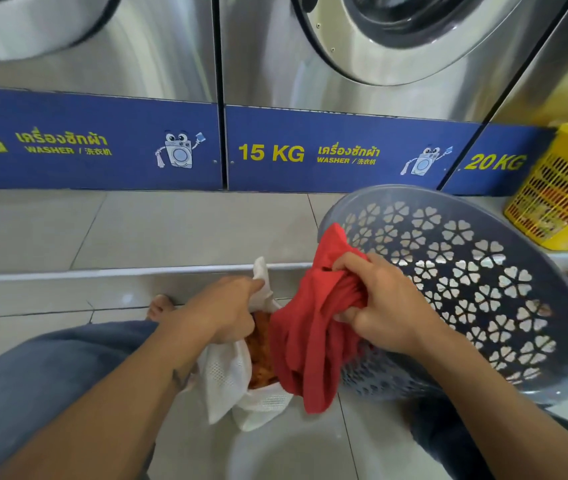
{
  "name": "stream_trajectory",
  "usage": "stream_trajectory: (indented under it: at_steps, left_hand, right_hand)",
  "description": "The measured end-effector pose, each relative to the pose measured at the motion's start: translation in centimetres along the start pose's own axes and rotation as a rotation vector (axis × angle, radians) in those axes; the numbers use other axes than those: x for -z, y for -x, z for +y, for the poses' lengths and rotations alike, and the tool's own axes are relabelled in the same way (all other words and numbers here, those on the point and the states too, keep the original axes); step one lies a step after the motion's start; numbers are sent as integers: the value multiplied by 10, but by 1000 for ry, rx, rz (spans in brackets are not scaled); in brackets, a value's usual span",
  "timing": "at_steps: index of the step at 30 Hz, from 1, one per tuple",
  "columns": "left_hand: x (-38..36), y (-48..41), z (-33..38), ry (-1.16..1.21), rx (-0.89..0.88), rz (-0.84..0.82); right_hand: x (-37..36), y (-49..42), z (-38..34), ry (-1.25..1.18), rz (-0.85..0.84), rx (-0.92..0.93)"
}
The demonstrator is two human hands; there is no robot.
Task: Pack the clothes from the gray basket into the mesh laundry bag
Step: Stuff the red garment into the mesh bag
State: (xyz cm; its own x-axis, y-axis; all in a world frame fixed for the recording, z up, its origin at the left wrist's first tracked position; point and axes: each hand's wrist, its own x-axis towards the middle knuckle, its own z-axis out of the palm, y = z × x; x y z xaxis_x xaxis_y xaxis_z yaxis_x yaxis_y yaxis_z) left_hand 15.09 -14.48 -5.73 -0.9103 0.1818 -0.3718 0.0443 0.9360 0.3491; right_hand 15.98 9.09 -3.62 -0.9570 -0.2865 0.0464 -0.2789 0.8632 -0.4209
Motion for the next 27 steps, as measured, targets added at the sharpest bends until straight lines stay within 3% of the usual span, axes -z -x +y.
stream_trajectory:
  at_steps: [3,7,9,11,15,17,24,27]
  left_hand:
    - [2,1,-1,14,-4,-16]
    - [3,8,-8,68,-4,1]
    - [2,11,-14,107,-2,2]
    - [2,14,-20,179,-4,-3]
    - [3,19,-31,259,18,60]
    - [2,21,-38,261,57,70]
    - [-1,19,-39,292,50,37]
    - [-2,15,-36,312,45,37]
  right_hand:
    - [5,0,-2,-32,117,-9]
    - [31,-3,-16,-38,447,-67]
    - [38,-4,-31,4,528,-78]
    - [31,-3,-48,93,475,-69]
    - [-9,7,-56,357,94,69]
    - [-23,10,-51,492,10,130]
    - [-38,9,-60,410,284,110]
    - [-39,7,-62,321,329,82]
